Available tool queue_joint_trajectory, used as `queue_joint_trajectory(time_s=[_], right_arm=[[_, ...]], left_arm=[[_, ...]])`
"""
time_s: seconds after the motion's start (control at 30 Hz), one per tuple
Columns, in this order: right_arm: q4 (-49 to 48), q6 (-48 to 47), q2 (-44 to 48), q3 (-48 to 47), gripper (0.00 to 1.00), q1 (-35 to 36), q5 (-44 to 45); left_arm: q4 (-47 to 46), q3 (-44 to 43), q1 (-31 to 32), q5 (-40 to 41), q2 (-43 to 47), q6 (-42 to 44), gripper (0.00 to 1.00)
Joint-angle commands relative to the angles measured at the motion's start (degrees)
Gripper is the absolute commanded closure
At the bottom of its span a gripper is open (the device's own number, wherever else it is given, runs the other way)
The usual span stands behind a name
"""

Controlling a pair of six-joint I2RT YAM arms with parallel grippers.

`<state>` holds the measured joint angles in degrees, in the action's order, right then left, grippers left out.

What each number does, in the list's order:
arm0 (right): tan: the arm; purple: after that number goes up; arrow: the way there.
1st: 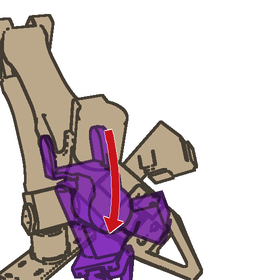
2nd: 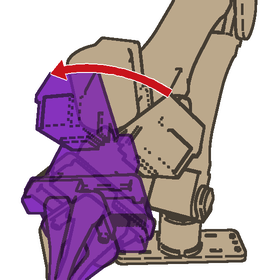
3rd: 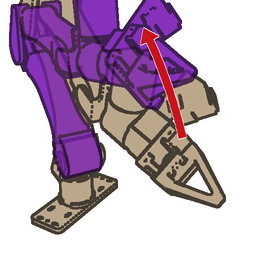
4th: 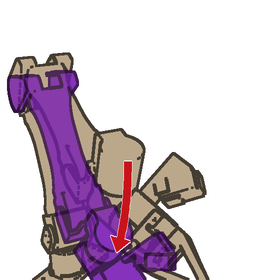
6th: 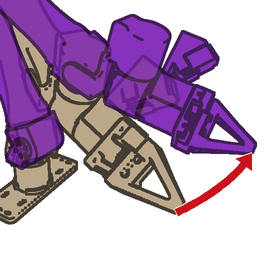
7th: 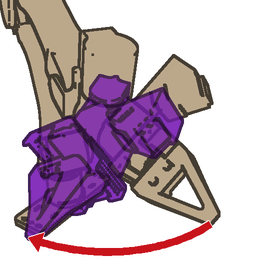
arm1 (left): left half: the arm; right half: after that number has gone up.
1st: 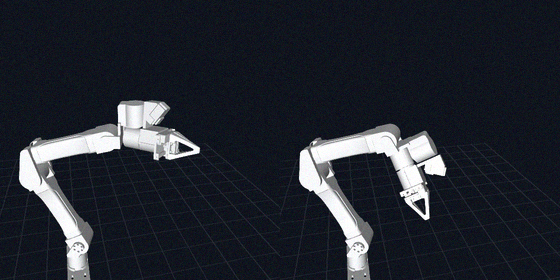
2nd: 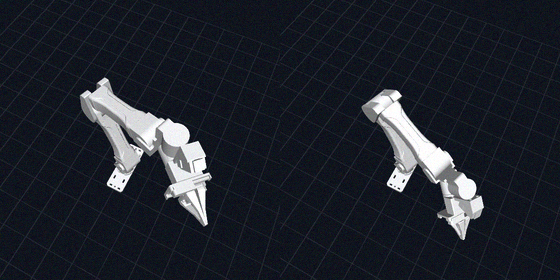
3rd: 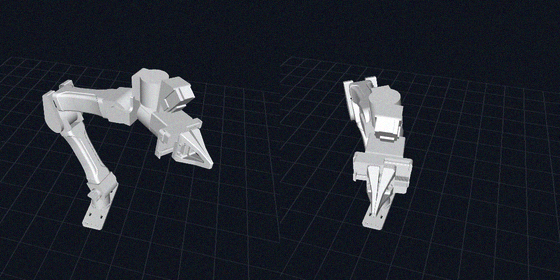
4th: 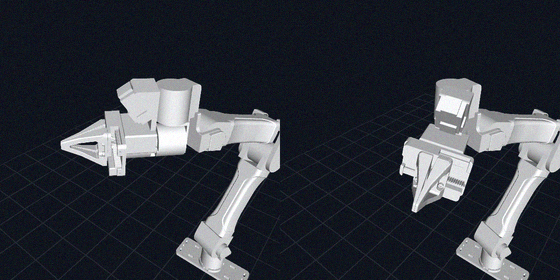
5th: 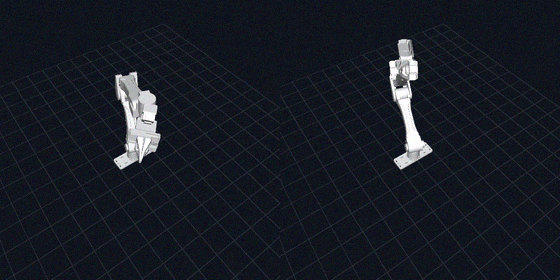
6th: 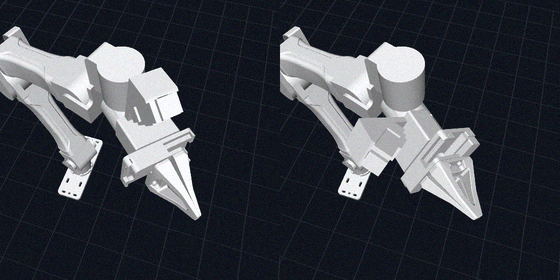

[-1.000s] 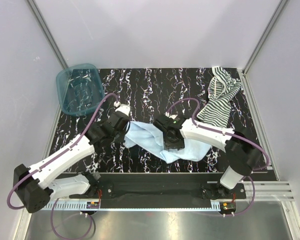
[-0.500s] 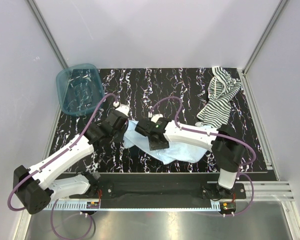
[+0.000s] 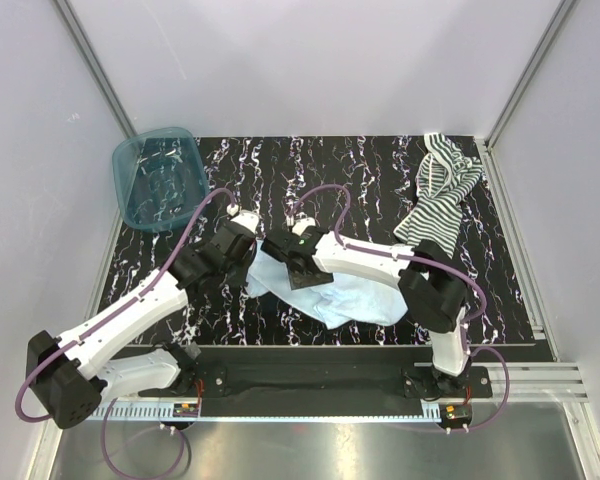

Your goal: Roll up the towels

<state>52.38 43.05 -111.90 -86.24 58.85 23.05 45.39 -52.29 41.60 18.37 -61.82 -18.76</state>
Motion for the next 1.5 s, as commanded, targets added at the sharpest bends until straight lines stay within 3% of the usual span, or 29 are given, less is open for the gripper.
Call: queue_joint_trajectory(time_s=[0.0,0.33,0.43,0.87,0.9,0.93,1.07,1.1,1.17,1.47], right_arm=[[-2.9,-2.7,-0.2,-1.8,0.38,-2.3,1.7],[-5.6,-5.9,-5.5,-2.6,0.39,-3.9,-0.5],[-6.2,-5.9,-6.0,-2.6,0.45,-4.0,-0.6],[-6.2,-4.6,2.5,2.9,0.97,-4.0,-0.4],[-6.2,-4.5,3.0,3.3,0.97,-3.9,-0.5],[-6.7,-4.6,3.8,3.5,0.90,-3.9,-1.2],[-8.0,-5.7,5.0,3.9,0.51,-1.6,-3.0],[-7.4,-5.6,4.3,3.4,0.46,-1.3,-2.5],[-6.0,-5.7,3.3,2.4,0.40,-0.8,-1.4],[-5.5,-6.4,-2.7,1.2,0.39,-0.7,-0.3]], left_arm=[[-1.5,0.2,-0.2,-1.0,1.1,1.2,1.00],[-1.4,0.3,-0.2,-0.9,0.9,1.2,1.00],[-1.4,0.2,-0.2,-0.8,0.7,1.2,1.00],[-1.1,0.2,-0.2,-0.3,-0.1,1.1,1.00],[-1.1,0.2,-0.2,-0.2,-0.1,1.1,1.00],[-1.1,0.3,-0.2,-0.1,-0.1,1.1,1.00],[-1.0,0.2,-0.2,0.0,-0.4,1.0,1.00],[-1.0,0.1,-0.2,0.0,-0.4,1.0,1.00],[-1.0,0.1,-0.2,0.1,-0.5,1.0,1.00],[-0.9,0.1,-0.2,0.3,-0.7,0.9,1.00]])
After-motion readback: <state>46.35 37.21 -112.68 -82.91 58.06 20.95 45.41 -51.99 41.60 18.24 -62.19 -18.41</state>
